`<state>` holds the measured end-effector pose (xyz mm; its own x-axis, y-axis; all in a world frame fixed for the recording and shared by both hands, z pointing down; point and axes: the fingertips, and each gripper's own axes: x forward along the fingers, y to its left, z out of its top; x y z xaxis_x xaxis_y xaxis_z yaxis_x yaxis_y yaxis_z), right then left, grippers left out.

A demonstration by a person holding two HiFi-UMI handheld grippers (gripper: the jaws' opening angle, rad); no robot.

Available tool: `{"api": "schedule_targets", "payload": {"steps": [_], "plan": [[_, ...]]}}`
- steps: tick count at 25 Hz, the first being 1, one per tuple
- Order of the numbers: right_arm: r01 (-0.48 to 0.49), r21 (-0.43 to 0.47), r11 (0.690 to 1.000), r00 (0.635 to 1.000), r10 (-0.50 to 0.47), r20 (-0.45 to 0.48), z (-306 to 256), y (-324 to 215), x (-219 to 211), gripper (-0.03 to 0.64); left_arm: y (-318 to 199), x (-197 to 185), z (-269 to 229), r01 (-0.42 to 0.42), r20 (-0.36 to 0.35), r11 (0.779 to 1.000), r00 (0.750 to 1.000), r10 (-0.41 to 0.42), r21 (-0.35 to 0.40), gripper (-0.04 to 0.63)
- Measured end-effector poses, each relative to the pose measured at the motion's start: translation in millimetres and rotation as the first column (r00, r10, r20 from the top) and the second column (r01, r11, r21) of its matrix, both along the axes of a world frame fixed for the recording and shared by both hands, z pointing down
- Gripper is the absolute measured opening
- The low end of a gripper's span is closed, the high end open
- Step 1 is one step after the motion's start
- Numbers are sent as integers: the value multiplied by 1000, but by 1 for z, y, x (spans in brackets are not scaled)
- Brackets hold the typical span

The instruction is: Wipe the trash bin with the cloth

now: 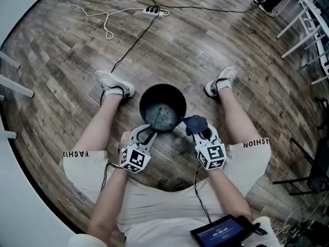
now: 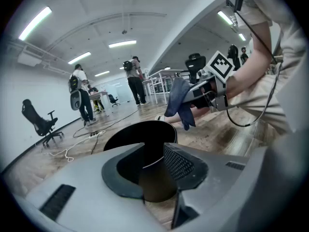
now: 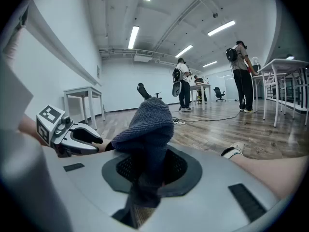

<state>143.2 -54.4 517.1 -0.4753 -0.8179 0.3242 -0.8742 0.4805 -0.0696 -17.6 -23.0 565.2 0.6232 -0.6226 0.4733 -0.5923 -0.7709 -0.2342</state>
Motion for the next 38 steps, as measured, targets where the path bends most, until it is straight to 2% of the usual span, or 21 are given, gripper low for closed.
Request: {"api": "schedule_targets", "payload": {"steps": [4,7,9,11,12,16,19,22,29,34,38], "plan": [[5,-34,999,1000,-4,25,-2,-2,-1,86,2,6,4,-119,100,993,988,120,-15,120],[40,-129,991,998,-33,56,3,-1,-2,87,1,12,6,-179,157,983,971,182,-35,120],[79,-233,969,996,-67,58,13,5,-4,87,2,15,17,-231,225,970,944,241,-71,121],[133,-349,927,991,-127,42,30,18,-10,87,2,16,32,-276,292,954,909,299,-118,121],[162,-403,901,986,-163,33,39,26,-15,87,1,16,38,-283,309,950,899,310,-131,121],[224,-555,801,964,-265,7,71,49,-36,87,-5,16,40,-264,298,954,908,295,-139,114],[242,-608,756,952,-305,0,86,50,-50,87,-3,20,41,-275,300,954,906,298,-118,114],[252,-626,738,947,-322,1,97,41,-60,87,-1,31,40,-287,277,950,909,310,-121,107],[208,-684,699,965,-259,28,145,28,-64,87,3,45,40,-317,251,941,907,337,-117,91],[168,-742,649,983,-163,80,207,25,-67,87,2,45,40,-323,217,939,914,342,-122,84],[123,-757,642,992,-106,72,259,20,-67,87,2,49,40,-317,205,941,919,336,-118,78]]}}
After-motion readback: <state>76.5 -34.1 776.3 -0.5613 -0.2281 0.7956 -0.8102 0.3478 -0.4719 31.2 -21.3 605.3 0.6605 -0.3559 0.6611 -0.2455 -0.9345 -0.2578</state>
